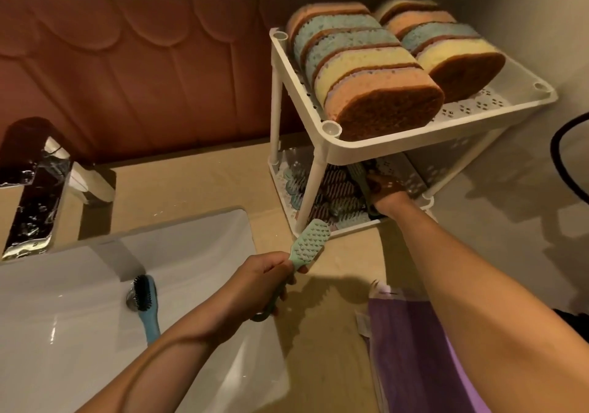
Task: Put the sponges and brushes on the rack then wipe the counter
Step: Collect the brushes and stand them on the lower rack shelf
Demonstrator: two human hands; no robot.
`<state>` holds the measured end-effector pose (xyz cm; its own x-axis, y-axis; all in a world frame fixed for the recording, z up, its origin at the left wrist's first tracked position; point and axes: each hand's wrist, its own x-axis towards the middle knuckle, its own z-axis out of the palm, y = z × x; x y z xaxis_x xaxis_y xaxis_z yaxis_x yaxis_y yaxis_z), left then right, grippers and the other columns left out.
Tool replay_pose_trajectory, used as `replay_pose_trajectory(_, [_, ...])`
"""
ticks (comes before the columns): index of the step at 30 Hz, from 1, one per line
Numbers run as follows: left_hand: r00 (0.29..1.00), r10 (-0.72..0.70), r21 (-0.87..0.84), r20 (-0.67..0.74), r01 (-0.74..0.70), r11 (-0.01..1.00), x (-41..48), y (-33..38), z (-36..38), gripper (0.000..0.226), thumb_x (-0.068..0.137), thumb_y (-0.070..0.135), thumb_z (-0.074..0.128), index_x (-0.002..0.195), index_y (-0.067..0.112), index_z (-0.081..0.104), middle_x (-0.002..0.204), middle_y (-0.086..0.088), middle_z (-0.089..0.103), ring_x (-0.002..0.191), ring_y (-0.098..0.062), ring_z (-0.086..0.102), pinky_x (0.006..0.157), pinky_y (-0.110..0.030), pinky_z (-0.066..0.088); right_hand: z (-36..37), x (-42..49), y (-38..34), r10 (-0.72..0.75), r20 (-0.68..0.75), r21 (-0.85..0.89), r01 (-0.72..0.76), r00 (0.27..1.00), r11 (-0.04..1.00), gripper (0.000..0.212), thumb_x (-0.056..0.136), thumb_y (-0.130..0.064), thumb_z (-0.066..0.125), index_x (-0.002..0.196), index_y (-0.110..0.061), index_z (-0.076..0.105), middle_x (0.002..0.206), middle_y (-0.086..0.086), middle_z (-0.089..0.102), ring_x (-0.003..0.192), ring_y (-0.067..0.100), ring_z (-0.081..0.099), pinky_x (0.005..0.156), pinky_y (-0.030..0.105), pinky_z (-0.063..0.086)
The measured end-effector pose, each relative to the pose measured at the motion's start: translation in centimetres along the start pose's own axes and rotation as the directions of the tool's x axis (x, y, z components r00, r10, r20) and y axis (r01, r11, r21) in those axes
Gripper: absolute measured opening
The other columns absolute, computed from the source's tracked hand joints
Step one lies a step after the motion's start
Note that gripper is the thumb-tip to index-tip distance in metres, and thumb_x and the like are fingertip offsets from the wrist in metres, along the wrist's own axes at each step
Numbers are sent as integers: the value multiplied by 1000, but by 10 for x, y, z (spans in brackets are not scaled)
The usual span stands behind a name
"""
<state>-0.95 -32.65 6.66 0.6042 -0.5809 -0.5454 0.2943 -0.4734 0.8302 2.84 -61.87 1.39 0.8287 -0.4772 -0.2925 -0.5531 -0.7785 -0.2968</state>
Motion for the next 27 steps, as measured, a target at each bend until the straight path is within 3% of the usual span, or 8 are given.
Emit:
replay_pose_trajectory(6, [1000,-1,-33,14,2,999,3,6,5,30,100,28,36,94,24,65,91,-3,56,72,-12,50,54,-19,46,21,8,17,-42,-84,52,46,996,998,33,91,-9,52,123,-8,61,133,15,55,122,33,51,106,36,39])
replay_pose_trajectory(10, [1000,6,-58,-7,-6,998,1,10,9,30,100,24,37,94,23,66,89,-2,56,71,-12,50,51,-18,46,30,10,26,46,-119,52,-40,992,998,27,87,-13,54,110,-8,67,118,17,64,105,32,60,90,40,51])
replay_pose_trajectory(13, [1000,6,-78,-6,-6,997,-1,11,11,29,99,25,39,93,22,67,87,-1,56,71,-12,51,51,-18,45,19,-17,15,40,-246,202,11,969,979,31,84,-5,54,111,-12,69,111,15,68,100,34,62,86,42,53])
replay_pose_trajectory(16, [998,26,-99,-50,-31,995,-3,11,14,28,98,26,43,90,22,69,81,0,59,67,-11,52,51,-17,45,3,-64,-11,97,-257,515,51,961,856,25,89,-5,52,108,-7,68,100,11,68,95,26,61,82,32,50])
replay_pose_trajectory(19, [986,71,-135,-148,-91,987,-4,9,20,30,96,25,48,87,10,71,71,-2,63,60,-9,55,55,-22,47,2,-126,-37,17,-145,749,98,989,655,19,92,-8,51,95,-13,69,91,-1,66,85,11,59,74,18,46])
replay_pose_trajectory(21, [977,95,-183,-191,-130,974,-6,10,27,28,94,21,51,82,5,70,61,4,62,53,-4,55,49,-18,46,8,-158,-45,-27,-69,833,73,997,549,19,91,-6,54,84,-16,68,82,-1,65,77,10,57,72,18,46])
replay_pose_trajectory(25, [966,120,-231,-230,-174,957,-9,16,39,17,90,15,59,87,0,65,61,-2,62,42,-1,52,39,-13,38,26,-181,-54,-72,-66,889,91,995,448,21,89,-6,60,76,11,59,64,20,48,65,14,43,60,25,35])
replay_pose_trajectory(27, [963,122,-222,-240,-177,959,-10,18,45,17,90,13,60,94,-3,61,64,-8,62,39,-3,52,38,-12,37,29,-186,-57,-26,-76,924,80,997,374,21,87,-4,61,69,5,58,56,15,50,57,10,45,56,23,36])
